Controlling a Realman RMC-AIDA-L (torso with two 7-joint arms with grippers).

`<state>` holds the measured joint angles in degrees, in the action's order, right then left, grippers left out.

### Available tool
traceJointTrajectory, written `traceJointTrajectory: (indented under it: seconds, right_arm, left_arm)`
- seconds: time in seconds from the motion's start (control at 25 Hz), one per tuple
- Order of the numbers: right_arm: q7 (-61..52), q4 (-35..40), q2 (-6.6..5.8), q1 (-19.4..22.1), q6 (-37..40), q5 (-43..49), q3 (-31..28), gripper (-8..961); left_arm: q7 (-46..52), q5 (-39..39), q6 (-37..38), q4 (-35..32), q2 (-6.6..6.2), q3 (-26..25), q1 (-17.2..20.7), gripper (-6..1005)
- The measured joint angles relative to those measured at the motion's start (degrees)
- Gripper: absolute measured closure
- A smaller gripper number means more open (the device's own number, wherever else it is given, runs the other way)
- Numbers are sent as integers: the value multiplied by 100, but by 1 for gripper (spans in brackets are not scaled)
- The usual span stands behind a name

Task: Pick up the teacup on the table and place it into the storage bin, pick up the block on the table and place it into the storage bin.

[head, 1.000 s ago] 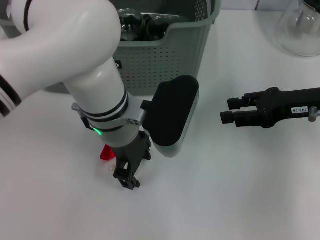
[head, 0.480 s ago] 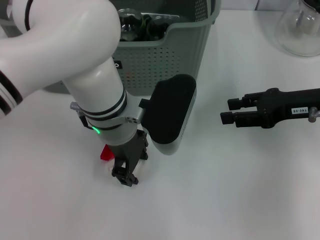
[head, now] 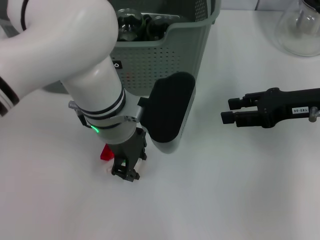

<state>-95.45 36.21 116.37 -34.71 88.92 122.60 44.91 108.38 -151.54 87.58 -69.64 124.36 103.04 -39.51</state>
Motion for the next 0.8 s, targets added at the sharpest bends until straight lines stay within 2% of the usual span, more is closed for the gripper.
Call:
traceJointTrajectory:
  seconds: [0.12, 0.28, 0.44, 0.56, 0.64, 0.68, 0.8]
  right_arm:
    - [1, 0, -1, 0, 2, 0, 0, 356]
    - [5, 0, -25, 0, 26, 2, 0, 356]
    - [6, 0, -51, 0, 40, 0, 0, 356]
    - [8, 1, -57, -1, 41, 3, -1, 356]
    - [8, 14, -60, 0, 43, 5, 0, 357]
    - [8, 22, -62, -1, 44, 7, 0, 357]
    - [0, 47, -69, -1, 46, 9, 0, 357]
  left_arm:
    - [29, 78, 352, -353, 7, -238, 80, 594]
    - [7, 843, 1227, -1047, 18, -1291, 198, 593]
    - [176, 2204, 1754, -1342, 6, -3338, 207, 593]
    - [810, 2814, 1437, -1329, -22, -4918, 108, 592]
    - [1329, 2837, 982, -1324, -88, -5596, 26, 592]
    - [1544, 2826, 801, -1318, -150, -5745, -4, 591]
    - [2164, 2742, 229, -1257, -453, -5727, -104, 591]
